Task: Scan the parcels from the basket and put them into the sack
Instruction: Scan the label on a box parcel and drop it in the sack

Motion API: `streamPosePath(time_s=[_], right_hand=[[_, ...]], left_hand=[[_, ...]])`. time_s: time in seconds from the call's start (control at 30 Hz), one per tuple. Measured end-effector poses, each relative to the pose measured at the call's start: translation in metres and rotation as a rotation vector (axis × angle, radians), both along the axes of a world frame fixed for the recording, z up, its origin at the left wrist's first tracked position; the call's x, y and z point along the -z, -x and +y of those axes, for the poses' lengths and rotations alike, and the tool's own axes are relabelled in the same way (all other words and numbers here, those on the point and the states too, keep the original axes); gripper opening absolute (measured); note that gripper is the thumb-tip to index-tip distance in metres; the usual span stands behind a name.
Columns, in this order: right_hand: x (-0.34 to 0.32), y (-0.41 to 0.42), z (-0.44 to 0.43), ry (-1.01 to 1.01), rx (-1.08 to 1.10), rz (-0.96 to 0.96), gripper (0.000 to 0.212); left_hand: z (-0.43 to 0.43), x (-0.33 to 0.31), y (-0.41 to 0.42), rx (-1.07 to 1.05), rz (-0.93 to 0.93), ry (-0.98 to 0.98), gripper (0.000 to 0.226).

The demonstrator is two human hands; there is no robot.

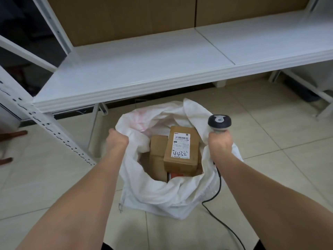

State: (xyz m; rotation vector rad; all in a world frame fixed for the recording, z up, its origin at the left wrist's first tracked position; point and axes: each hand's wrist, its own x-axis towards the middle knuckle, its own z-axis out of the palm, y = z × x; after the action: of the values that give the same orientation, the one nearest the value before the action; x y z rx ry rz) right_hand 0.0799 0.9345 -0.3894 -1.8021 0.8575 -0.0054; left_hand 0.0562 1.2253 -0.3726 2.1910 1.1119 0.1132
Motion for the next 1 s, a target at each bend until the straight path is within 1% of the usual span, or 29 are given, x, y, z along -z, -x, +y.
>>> streamPosePath(time_s=[0.07,0.1,0.13,0.17,0.2,0.23,0.27,0.3,0.33,0.37,0.43,0.5,0.57,0.63,0.67,0.7,0.77,0.8,0.9,1.0], right_hand=[[0.002,0.000,0.001,0.040,-0.050,0.026,0.027],[0.002,0.000,0.003,0.093,-0.079,0.056,0.030],[0.000,0.001,0.007,0.172,-0.106,0.087,0.032],[-0.002,0.001,0.010,0.263,-0.126,0.095,0.034],[-0.005,0.001,0.013,0.360,-0.143,0.074,0.034],[-0.009,0.000,0.016,0.451,-0.170,0.037,0.033],[-0.013,-0.002,0.020,0.520,-0.208,-0.009,0.032],[-0.018,-0.005,0.024,0.546,-0.258,-0.053,0.030],[-0.023,-0.008,0.029,0.524,-0.319,-0.078,0.027],[-0.028,-0.011,0.036,0.472,-0.391,-0.070,0.023],[-0.028,-0.016,0.047,0.289,-0.516,0.023,0.020],[-0.013,-0.015,0.050,0.121,-0.557,0.139,0.026],[0.010,-0.009,0.042,0.044,-0.555,0.228,0.035],[0.031,0.001,0.028,0.039,-0.528,0.288,0.041],[0.037,0.005,0.022,0.075,-0.509,0.309,0.038],[0.042,0.006,0.017,0.102,-0.480,0.315,0.030],[0.044,0.005,0.017,0.064,-0.426,0.239,0.010],[0.044,0.005,0.020,0.008,-0.422,0.207,0.008],[0.050,0.000,0.029,-0.099,-0.435,0.177,0.016],[0.050,-0.005,0.028,-0.086,-0.456,0.203,0.018]], left_hand=[[-0.005,0.002,-0.002,0.016,0.003,0.034,0.057],[-0.013,0.005,0.000,0.041,0.040,-0.012,0.065],[-0.021,0.007,0.002,0.076,0.087,-0.115,0.074],[-0.028,0.010,0.002,0.133,0.117,-0.269,0.078],[-0.034,0.012,0.000,0.222,0.110,-0.437,0.076],[-0.041,0.015,-0.004,0.338,0.070,-0.571,0.069],[-0.049,0.017,-0.009,0.467,0.038,-0.625,0.059],[-0.060,0.020,-0.016,0.592,0.027,-0.577,0.051],[-0.073,0.026,-0.022,0.707,0.049,-0.457,0.045],[-0.087,0.034,-0.025,0.813,0.117,-0.337,0.043],[-0.113,0.055,-0.021,0.982,0.314,-0.175,0.046],[-0.128,0.078,-0.013,1.083,0.465,-0.166,0.050],[-0.130,0.088,-0.010,1.073,0.478,-0.223,0.052],[-0.125,0.089,-0.008,1.023,0.407,-0.220,0.048],[-0.123,0.089,-0.009,0.985,0.358,-0.202,0.046],[-0.120,0.089,-0.010,0.913,0.309,-0.156,0.047],[-0.117,0.091,-0.012,0.753,0.221,-0.053,0.054],[-0.117,0.092,-0.013,0.712,0.202,-0.006,0.058],[-0.117,0.096,-0.021,0.683,0.218,0.098,0.062],[-0.113,0.103,-0.035,0.654,0.190,0.161,0.059]])
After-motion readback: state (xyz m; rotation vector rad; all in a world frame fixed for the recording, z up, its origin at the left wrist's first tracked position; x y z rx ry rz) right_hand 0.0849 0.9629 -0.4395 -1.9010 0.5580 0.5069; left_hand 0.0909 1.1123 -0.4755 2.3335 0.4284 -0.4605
